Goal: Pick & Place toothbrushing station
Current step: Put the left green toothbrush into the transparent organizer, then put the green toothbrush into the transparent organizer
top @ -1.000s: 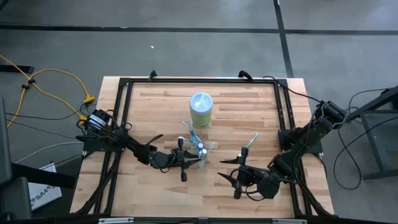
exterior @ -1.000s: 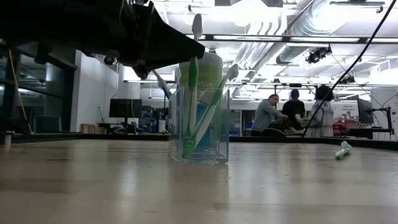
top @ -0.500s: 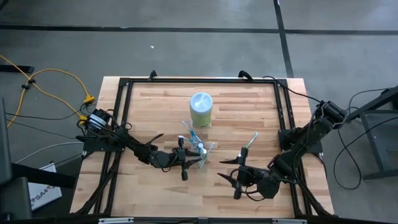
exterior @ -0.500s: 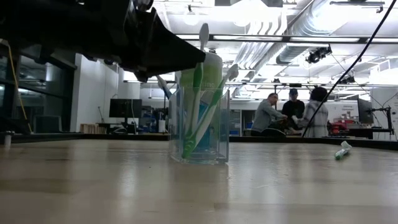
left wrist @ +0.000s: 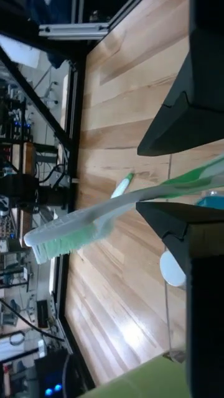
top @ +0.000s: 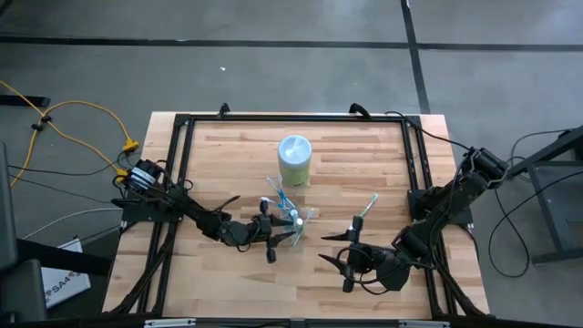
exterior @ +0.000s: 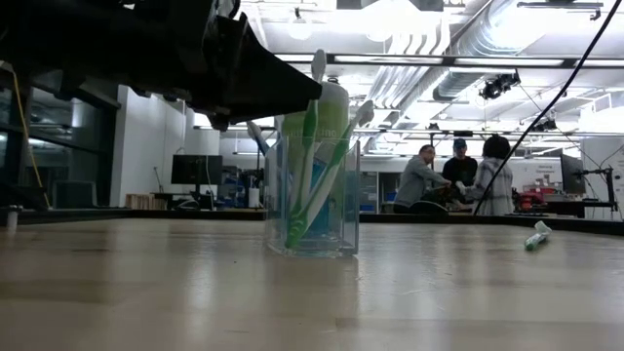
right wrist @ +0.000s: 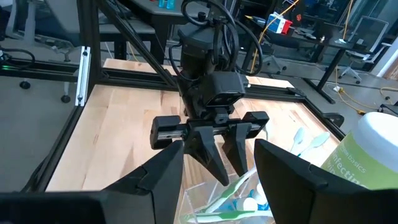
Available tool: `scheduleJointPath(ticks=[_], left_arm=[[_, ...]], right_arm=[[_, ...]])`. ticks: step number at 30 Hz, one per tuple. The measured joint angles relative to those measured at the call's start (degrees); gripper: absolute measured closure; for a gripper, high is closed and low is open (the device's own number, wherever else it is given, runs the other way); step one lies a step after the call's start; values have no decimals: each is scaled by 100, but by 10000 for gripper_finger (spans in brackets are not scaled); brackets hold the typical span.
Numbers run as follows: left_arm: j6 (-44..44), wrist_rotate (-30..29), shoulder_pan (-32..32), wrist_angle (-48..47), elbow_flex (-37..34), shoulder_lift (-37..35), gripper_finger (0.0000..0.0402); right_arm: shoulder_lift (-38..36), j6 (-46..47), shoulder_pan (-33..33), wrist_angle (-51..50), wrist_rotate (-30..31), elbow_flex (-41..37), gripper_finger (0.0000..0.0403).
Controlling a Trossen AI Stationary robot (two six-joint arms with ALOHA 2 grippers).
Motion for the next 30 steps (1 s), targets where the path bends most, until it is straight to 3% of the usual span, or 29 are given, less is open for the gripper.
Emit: scheduleJointPath(ticks=[12, 18, 23, 30], left_arm=[[-383, -1097, -269, -39, 0, -2, 275], [208, -1177, -615, 121, 0, -2, 275], [892, -1182, -888, 609, 2, -2, 275], [1787, -1833, -1077, 1301, 2, -4, 275]], right_arm=[[0, 15, -2, -2, 0, -1, 214], [0, 222, -2, -36, -2, 0, 214], [0, 1689, -92, -638, 39, -1, 214], [0, 3671, -595, -2010, -344, -1, 214]])
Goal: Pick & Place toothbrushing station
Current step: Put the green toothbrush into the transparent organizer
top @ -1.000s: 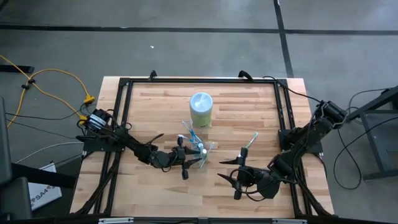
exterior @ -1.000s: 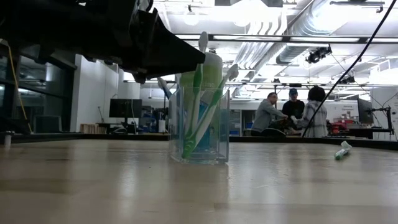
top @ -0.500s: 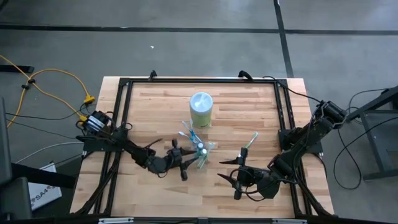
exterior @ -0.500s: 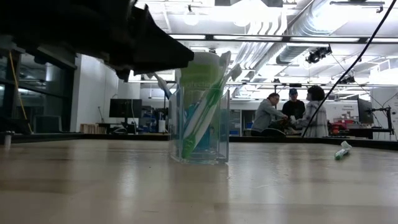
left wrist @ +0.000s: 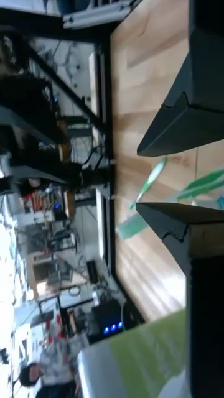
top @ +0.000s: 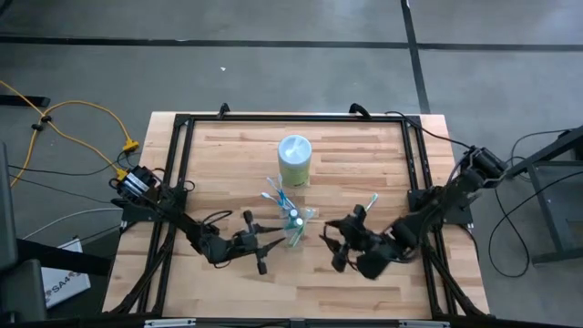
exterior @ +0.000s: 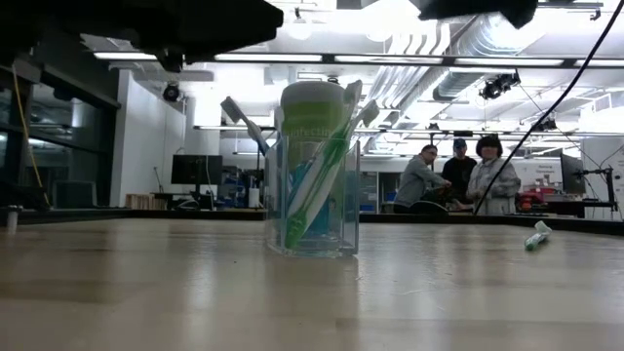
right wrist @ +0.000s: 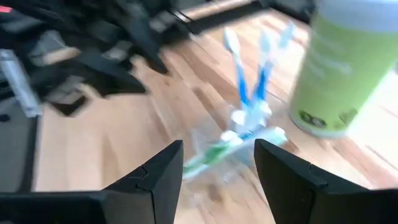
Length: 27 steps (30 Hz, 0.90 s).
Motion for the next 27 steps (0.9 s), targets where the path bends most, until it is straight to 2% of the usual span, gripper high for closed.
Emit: scheduleJointPath(ticks=[4, 9, 14, 17, 19, 22, 27], left_arm=[[140, -265, -75, 28, 2, -62, 275], [424, -620, -197, -75, 2, -221, 275], [1663, -1830, -394, -113, 2, -367, 275], [2512, -2501, -489, -90, 2, -508, 275], [2753, -2742, -521, -93, 2, -593, 275], [2941, -2953, -577, -88, 2, -703, 275], [3299, -3103, -595, -92, 2, -732, 275]], right_arm=[[0, 535, -436, -472, -608, 0, 214], [0, 1500, -1047, -1346, -1751, 0, 214], [0, 3047, -1514, -2983, -2824, 0, 214], [0, 3815, -1577, -3754, -3137, 0, 214], [0, 4266, -1561, -4017, -3335, 0, 214], [0, 4911, -1471, -4134, -3515, 0, 214], [40, 6174, -1379, -4126, -3435, 0, 214]])
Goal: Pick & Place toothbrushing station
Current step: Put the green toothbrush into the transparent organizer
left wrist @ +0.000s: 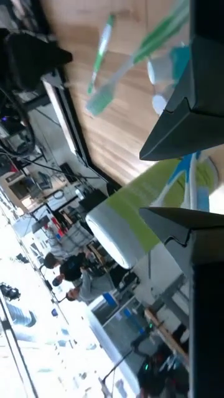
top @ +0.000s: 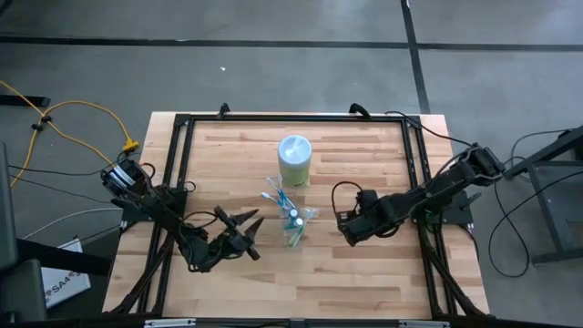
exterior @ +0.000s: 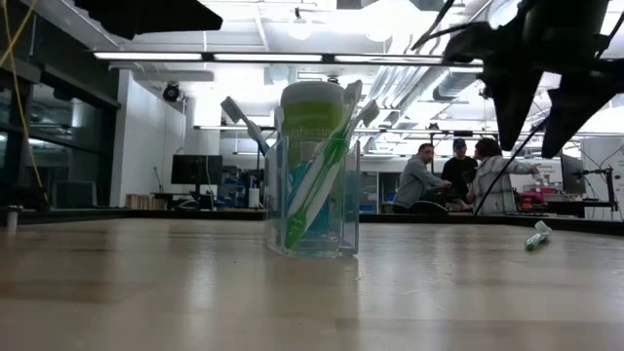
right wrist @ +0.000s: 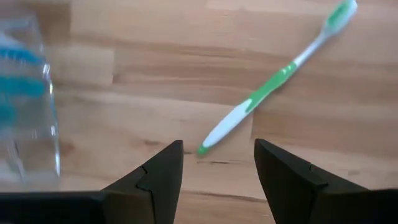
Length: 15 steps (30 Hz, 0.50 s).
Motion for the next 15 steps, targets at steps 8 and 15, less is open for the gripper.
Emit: scheduleJointPath(ticks=[8, 15], left_arm=[[144, -142, -110, 1, 0, 0, 275], [285, -136, -232, -1, 0, 0, 275]], right_arm=[[379, 1744, -5, 30, -149, 0, 214], [837, 2591, -4, 15, -535, 0, 214]])
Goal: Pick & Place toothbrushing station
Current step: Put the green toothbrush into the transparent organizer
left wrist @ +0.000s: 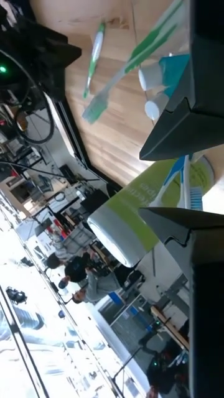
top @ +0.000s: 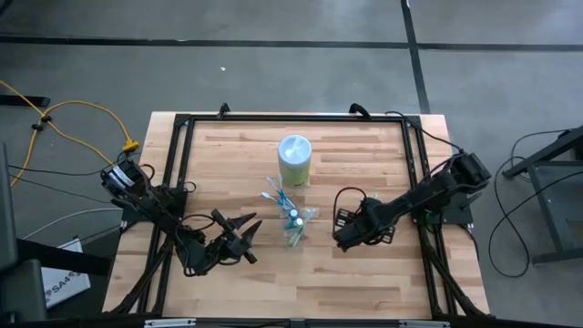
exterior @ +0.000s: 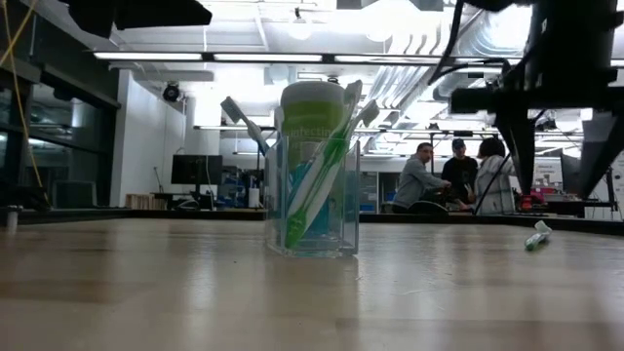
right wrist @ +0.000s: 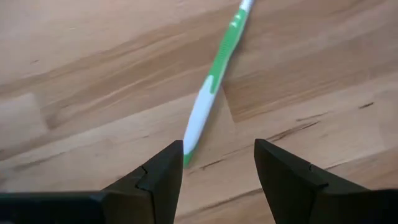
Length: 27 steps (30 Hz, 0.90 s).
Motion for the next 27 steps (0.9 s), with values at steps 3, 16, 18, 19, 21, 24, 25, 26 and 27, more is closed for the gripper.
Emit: scheduleJointPath(ticks=[3, 16, 18, 19, 21, 24, 25, 26, 27], left_arm=[[24, 3, -48, 0, 0, 0, 275], [40, 9, -234, -2, 0, 0, 275], [102, 1, -242, -2, 0, 0, 275], [171, -9, -242, -2, 0, 0, 275], [284, -83, -242, -4, 0, 0, 275], [439, -221, -242, -4, 0, 0, 275], [457, -233, -242, -10, 0, 0, 275], [457, -234, -242, -9, 0, 0, 275], [454, -235, -242, -5, 0, 0, 275]], right_arm=[[166, 296, 0, 44, -55, 0, 214], [734, 778, -297, 558, -83, 0, 214], [804, 747, -414, 525, -83, 0, 214], [840, 725, -464, 490, -85, 0, 214], [895, 645, -576, 404, -92, 0, 214], [898, 571, -734, 279, -93, -2, 214], [898, 563, -783, 257, -86, -2, 214], [898, 522, -830, 250, -73, -2, 214], [898, 461, -878, 252, -51, -2, 214]])
